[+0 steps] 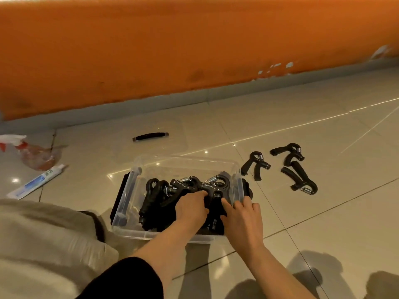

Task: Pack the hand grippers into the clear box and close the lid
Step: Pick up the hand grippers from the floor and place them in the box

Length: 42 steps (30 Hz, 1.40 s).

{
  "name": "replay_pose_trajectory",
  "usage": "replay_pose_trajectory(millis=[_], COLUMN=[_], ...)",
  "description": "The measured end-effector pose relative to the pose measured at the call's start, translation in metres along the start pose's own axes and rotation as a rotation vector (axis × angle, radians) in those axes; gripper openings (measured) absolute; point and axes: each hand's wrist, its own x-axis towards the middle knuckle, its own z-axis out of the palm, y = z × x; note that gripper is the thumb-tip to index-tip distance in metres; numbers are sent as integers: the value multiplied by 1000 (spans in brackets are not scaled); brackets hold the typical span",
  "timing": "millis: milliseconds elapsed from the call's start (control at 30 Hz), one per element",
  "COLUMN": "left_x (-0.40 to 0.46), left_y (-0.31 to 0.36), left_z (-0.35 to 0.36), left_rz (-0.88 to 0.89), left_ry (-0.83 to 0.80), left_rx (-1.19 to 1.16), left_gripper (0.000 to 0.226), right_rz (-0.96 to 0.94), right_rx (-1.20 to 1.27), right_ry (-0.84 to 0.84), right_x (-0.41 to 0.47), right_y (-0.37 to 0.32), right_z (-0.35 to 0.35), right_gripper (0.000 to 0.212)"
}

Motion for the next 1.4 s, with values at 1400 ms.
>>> replay_pose_trajectory(millis=[1400], left_x=[-30], left_y=[238], left_z=[80], left_rz=[-86], left_ry=[56], left_rx=[-211], left_gripper=[60], right_rz=[-82], right_rx=[438], right_ry=[-278], right_x=[34], right_y=[277], right_z=[28], right_gripper=[38])
